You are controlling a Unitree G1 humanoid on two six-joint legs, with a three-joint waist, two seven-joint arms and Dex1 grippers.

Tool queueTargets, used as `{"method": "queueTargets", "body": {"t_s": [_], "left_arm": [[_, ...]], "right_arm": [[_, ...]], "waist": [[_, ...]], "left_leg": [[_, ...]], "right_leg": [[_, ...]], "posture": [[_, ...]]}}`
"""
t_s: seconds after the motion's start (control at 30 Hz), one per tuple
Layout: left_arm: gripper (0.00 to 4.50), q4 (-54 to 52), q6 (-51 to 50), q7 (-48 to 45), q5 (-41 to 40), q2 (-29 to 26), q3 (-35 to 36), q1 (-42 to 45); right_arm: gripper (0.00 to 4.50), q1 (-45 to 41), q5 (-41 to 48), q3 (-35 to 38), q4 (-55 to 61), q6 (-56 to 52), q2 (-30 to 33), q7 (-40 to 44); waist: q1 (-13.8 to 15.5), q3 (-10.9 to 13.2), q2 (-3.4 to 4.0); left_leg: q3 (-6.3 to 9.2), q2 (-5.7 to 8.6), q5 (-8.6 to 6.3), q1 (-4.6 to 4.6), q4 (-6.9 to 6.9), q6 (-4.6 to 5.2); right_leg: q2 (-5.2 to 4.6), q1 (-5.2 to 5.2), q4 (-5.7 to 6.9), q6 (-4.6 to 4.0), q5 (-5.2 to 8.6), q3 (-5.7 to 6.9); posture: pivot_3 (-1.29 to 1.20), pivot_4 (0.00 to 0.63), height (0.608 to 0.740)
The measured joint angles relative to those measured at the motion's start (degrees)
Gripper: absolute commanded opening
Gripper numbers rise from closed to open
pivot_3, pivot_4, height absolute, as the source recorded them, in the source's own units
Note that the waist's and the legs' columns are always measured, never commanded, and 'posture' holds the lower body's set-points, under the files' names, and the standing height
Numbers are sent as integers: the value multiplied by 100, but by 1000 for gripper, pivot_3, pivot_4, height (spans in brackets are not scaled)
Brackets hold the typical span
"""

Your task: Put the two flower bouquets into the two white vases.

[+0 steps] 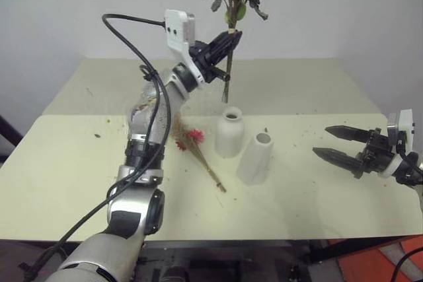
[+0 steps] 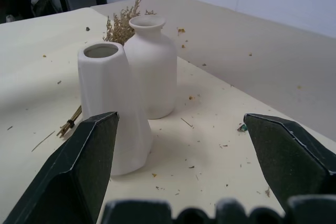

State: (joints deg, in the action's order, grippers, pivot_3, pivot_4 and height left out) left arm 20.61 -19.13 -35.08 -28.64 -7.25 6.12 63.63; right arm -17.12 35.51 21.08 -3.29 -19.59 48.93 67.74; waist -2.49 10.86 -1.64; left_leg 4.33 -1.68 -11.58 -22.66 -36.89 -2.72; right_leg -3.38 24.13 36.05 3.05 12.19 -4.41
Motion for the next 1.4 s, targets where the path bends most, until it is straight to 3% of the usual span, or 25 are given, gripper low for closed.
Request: {"method": "queueTargets", "body": {"t_s": [0.83,1.1,1.4], "left_arm": [[127,675,879,-135,663,385,-246,-388],[127,675,1569,-149,1094,472,-464,-980],[3023,363,1322,-323,1158,291,-606,-1310]], "right_arm": [[4500,-18,170,-7,300,-99,-13,-47],[4500,-18,170,-7,321,-99,-35,-91],[4500,-91,167,-57,298,-98,-48,-86]], "waist": [[2,0,0],[5,0,0],[-6,0,0]], "left_leg": [[0,1,0,2,0,0],[-1,1,0,4,0,0],[0,1,0,4,0,0]], "right_leg": [[0,-1,1,2,0,-3],[0,-2,2,1,0,-5],[0,-2,3,1,0,-5]], "posture": [[0,150,740],[0,150,740],[0,150,740]]}}
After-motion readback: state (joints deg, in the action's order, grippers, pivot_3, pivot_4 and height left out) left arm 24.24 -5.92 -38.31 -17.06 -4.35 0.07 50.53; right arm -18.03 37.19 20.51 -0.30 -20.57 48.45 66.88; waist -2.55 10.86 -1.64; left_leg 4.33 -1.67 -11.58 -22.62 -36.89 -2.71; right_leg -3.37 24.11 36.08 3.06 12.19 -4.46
